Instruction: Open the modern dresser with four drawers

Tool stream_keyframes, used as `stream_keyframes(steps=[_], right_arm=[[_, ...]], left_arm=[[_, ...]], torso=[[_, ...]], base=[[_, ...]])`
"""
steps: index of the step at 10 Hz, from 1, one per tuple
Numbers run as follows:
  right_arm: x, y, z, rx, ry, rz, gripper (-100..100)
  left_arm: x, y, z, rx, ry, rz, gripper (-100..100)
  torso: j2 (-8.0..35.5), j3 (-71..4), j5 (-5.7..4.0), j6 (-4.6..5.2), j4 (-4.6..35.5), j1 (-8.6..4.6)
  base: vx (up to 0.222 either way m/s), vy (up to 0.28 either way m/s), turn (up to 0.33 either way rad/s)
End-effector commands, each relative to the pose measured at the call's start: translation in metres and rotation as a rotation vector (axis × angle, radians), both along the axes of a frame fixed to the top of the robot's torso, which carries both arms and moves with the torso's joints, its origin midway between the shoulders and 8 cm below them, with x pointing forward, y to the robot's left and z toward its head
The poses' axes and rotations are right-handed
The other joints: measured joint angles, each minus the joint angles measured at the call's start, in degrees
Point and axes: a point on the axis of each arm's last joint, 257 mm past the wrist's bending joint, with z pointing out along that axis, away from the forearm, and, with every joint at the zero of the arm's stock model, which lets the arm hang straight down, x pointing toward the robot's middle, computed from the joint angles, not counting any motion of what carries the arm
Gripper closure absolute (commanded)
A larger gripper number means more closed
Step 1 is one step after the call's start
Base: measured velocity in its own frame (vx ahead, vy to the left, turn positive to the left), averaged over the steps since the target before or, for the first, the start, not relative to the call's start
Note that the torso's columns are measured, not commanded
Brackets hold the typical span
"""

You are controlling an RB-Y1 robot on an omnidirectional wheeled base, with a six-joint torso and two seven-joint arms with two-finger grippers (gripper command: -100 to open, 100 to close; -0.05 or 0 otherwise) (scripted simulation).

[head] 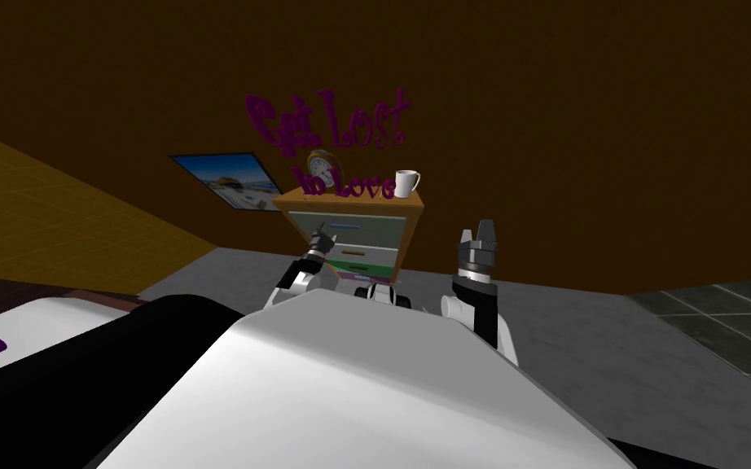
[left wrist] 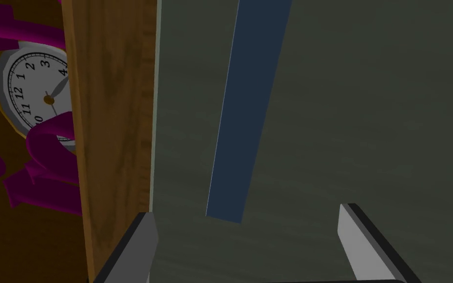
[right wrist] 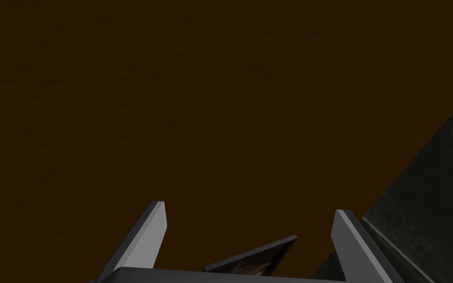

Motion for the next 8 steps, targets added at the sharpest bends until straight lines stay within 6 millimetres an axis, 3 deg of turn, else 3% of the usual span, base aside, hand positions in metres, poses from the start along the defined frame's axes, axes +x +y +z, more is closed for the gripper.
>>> stream_keyframes(steps=[1,6,7,8], right_arm=[[0.0000,0.0000,0.0000,0.000,0.000,0.000,0],[0.0001,0.0001,0.0001,0.000,0.000,0.000,0],[0.0001,0.0001,0.0001,0.000,0.000,0.000,0],[0.0000,0.0000,0.0000,0.000,0.000,0.000,0]], left_arm=[[-0.0002,-0.0001,0.0003,0.000,0.001,0.000,100],[-0.0065,-0.0045,0.0062,0.003,-0.003,-0.011,100],[-0.0089,-0.0035,0.0072,0.003,0.009,-0.010,-100],[-0.0094,-0.0033,0.0073,0.003,0.011,-0.010,-100]], torso=[[0.1,0.0,-0.01,0.01,0.0,-0.07],[0.2,0.1,-0.08,0.00,0.0,-0.28],[-0.3,-0.2,-0.06,0.01,-0.1,-0.20],[-0.7,-0.4,-0.05,0.01,-0.2,-0.20]], base=[[0.007,-0.001,0.000],[-0.157,-0.011,0.025],[0.076,-0.020,-0.004],[0.156,-0.043,0.003]])
